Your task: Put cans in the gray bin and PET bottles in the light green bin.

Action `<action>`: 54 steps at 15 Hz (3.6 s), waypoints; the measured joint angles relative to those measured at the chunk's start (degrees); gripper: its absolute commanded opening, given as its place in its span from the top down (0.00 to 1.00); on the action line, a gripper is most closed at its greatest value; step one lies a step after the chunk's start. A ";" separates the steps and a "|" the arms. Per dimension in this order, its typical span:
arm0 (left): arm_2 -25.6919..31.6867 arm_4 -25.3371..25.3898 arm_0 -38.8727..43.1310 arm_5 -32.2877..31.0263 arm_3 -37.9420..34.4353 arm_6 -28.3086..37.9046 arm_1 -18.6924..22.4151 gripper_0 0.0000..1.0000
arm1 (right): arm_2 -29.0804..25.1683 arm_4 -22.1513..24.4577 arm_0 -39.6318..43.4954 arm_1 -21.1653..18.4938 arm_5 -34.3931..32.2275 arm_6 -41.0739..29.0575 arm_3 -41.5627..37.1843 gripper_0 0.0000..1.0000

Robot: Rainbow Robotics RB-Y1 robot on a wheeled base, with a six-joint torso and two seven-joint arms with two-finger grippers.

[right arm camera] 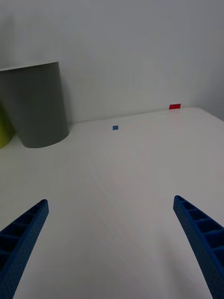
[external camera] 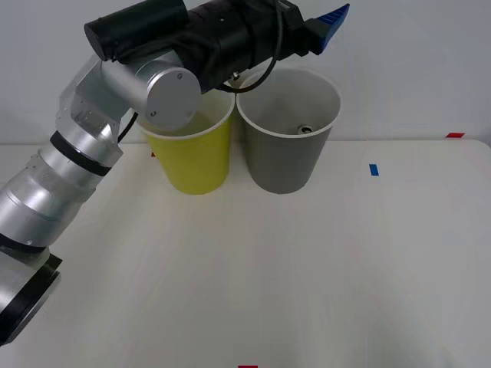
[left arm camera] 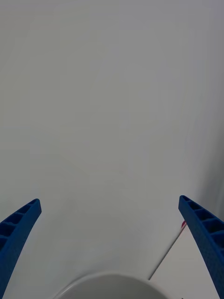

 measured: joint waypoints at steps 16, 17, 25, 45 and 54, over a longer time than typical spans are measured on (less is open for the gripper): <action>27.14 -2.38 32.53 24.07 -40.03 0.72 6.89 0.00 | 0.00 0.00 0.00 0.00 0.00 0.00 0.00 0.07; 28.16 -2.61 36.13 23.26 -42.03 0.84 7.36 0.00 | 0.00 0.00 0.00 0.00 0.00 -0.01 0.00 0.07; 30.47 -3.31 61.69 -1.09 -47.74 0.38 11.60 0.00 | 0.00 0.00 0.00 0.00 0.00 -0.02 0.00 0.07; 11.95 -17.74 99.80 -54.62 -38.71 -5.75 12.50 0.00 | 0.00 0.00 0.00 0.00 0.00 -0.01 0.00 0.07; 4.90 -20.81 108.37 -63.97 -28.46 -1.73 9.65 0.00 | 0.00 0.00 0.00 0.00 0.00 -0.01 0.00 0.07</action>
